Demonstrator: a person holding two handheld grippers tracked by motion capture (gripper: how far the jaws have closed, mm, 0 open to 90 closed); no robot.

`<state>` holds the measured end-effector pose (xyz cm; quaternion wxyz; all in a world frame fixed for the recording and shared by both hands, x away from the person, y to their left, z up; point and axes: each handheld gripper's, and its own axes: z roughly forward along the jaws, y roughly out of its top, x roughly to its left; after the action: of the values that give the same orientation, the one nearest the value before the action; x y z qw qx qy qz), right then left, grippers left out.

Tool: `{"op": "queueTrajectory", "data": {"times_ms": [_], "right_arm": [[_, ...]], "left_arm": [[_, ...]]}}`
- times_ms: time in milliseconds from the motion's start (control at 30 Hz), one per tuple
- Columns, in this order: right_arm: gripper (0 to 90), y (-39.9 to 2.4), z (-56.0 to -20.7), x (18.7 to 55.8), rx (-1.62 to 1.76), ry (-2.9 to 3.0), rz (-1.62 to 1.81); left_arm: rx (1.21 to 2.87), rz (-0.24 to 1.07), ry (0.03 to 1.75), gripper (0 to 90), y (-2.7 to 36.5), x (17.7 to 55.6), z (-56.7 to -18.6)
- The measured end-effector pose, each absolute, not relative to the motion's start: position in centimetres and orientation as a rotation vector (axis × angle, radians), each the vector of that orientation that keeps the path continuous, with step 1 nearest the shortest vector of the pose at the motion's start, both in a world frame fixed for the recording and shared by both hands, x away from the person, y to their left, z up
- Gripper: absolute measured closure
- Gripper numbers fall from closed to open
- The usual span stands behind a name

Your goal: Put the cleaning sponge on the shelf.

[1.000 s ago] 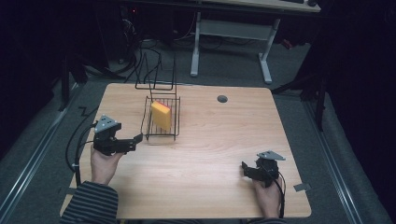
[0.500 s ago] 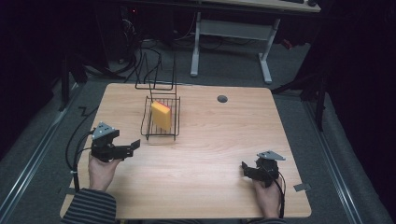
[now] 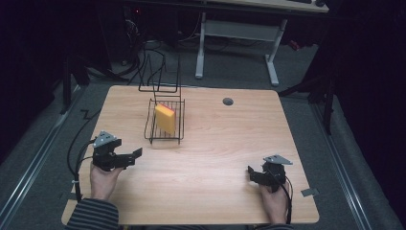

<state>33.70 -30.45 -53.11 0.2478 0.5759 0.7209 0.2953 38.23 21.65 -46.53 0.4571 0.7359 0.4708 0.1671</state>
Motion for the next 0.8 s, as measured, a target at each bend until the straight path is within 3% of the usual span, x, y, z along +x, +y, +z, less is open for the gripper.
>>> {"op": "queueTrajectory", "data": {"times_ms": [800], "right_arm": [[19.7,-30.4,-53.1,33.7,1.569,1.965,0.804]], "left_arm": [[1.904,0.429,1.262,8.0,22.0,38.0,-51.6]]}}
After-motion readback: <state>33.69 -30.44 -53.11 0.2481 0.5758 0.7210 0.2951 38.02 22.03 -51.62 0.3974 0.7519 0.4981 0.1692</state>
